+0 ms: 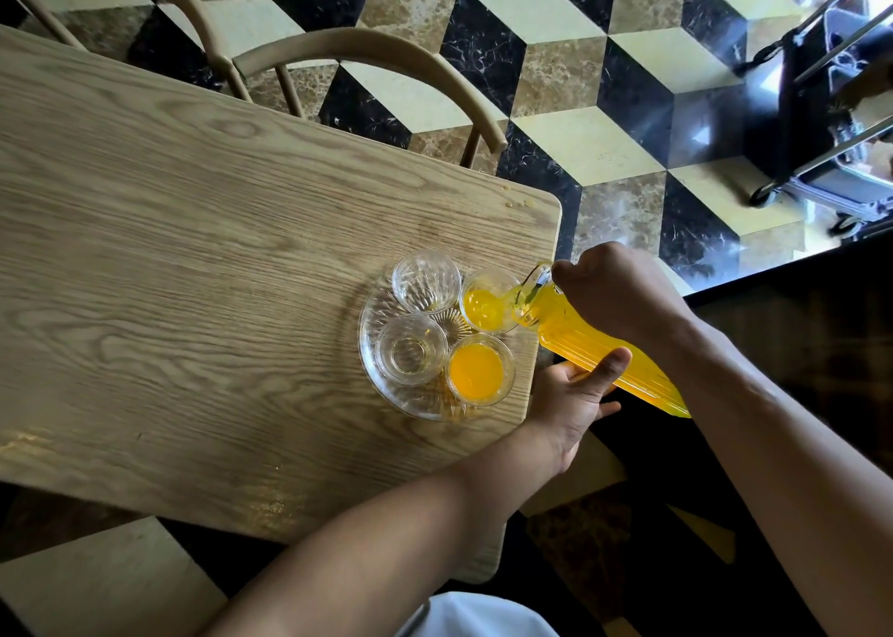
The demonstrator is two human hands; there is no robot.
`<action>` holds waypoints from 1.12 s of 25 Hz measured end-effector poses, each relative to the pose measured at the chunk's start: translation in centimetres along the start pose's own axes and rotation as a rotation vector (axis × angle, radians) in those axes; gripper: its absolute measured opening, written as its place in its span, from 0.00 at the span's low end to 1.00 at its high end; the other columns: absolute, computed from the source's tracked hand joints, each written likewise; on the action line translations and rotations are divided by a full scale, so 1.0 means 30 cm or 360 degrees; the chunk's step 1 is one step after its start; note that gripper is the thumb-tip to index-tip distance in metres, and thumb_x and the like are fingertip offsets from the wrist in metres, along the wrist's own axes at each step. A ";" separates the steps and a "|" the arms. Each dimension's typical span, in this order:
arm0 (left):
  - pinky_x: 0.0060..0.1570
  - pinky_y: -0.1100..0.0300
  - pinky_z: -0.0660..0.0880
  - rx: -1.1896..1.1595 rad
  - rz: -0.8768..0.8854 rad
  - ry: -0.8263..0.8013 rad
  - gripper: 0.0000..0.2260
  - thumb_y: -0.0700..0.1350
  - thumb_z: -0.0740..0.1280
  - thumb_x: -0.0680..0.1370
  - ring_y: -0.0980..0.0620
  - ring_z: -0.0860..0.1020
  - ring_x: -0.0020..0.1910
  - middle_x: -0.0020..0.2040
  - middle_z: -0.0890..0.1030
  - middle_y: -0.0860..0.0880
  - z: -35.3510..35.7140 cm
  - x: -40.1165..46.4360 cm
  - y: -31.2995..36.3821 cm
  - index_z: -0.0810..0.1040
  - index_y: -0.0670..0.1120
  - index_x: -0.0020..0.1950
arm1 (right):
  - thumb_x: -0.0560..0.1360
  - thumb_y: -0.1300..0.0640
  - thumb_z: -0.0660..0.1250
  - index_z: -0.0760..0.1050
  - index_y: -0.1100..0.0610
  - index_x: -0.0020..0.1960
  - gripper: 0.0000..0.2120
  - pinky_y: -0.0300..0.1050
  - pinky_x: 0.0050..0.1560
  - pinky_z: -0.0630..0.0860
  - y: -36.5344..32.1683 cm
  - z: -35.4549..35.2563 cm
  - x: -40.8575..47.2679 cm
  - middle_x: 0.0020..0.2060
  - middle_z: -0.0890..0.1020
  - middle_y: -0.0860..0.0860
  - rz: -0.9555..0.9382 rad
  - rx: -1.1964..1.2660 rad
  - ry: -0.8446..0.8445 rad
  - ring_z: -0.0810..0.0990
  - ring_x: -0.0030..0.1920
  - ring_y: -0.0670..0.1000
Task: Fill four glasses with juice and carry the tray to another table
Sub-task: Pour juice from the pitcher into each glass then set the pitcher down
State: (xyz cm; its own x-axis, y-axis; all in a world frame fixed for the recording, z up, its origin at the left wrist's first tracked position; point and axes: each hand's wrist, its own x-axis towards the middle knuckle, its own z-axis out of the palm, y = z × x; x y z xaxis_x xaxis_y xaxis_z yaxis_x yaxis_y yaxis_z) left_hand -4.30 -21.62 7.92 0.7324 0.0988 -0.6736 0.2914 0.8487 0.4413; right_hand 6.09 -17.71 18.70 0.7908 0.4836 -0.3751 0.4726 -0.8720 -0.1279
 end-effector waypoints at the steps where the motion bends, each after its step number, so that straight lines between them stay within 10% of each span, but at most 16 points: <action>1: 0.58 0.48 0.83 -0.0018 0.0000 0.0003 0.39 0.71 0.82 0.45 0.47 0.81 0.59 0.50 0.82 0.47 0.000 0.001 0.000 0.76 0.46 0.42 | 0.80 0.47 0.60 0.68 0.58 0.32 0.21 0.40 0.28 0.61 -0.002 -0.001 0.000 0.27 0.70 0.54 0.0000 -0.0005 0.0004 0.69 0.29 0.56; 7: 0.54 0.48 0.83 -0.0090 -0.0026 0.0010 0.37 0.70 0.83 0.45 0.42 0.80 0.64 0.53 0.82 0.46 0.015 -0.013 0.011 0.76 0.47 0.40 | 0.80 0.47 0.60 0.68 0.58 0.33 0.21 0.40 0.28 0.61 -0.011 -0.009 -0.009 0.27 0.70 0.55 -0.0001 0.0002 0.0004 0.72 0.35 0.62; 13: 0.55 0.47 0.82 -0.0114 -0.0081 0.0002 0.14 0.50 0.77 0.75 0.37 0.76 0.71 0.52 0.82 0.49 0.016 -0.030 0.025 0.75 0.44 0.45 | 0.80 0.47 0.59 0.71 0.60 0.36 0.20 0.45 0.37 0.66 -0.022 -0.012 -0.014 0.28 0.69 0.55 -0.0005 -0.0009 0.0020 0.72 0.37 0.62; 18: 0.48 0.51 0.84 -0.0117 -0.0062 -0.0030 0.42 0.69 0.83 0.44 0.40 0.79 0.66 0.52 0.83 0.49 0.015 -0.013 0.017 0.76 0.43 0.46 | 0.81 0.47 0.59 0.73 0.61 0.39 0.20 0.45 0.38 0.67 -0.022 -0.016 -0.017 0.33 0.73 0.59 -0.0028 -0.0009 0.0043 0.74 0.38 0.61; 28: 0.48 0.53 0.84 -0.0086 0.0000 -0.0027 0.45 0.70 0.83 0.43 0.40 0.79 0.67 0.54 0.81 0.46 -0.007 0.010 -0.009 0.76 0.43 0.47 | 0.80 0.48 0.60 0.70 0.61 0.34 0.22 0.46 0.35 0.66 -0.024 -0.020 -0.026 0.27 0.70 0.55 0.0010 0.0066 0.0039 0.72 0.35 0.62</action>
State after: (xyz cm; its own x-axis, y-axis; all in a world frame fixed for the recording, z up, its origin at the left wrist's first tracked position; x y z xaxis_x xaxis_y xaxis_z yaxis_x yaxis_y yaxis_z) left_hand -4.29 -21.72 7.48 0.7430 0.0902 -0.6632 0.2580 0.8757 0.4081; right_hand 5.35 -17.43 19.63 0.8035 0.4792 -0.3533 0.4512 -0.8773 -0.1639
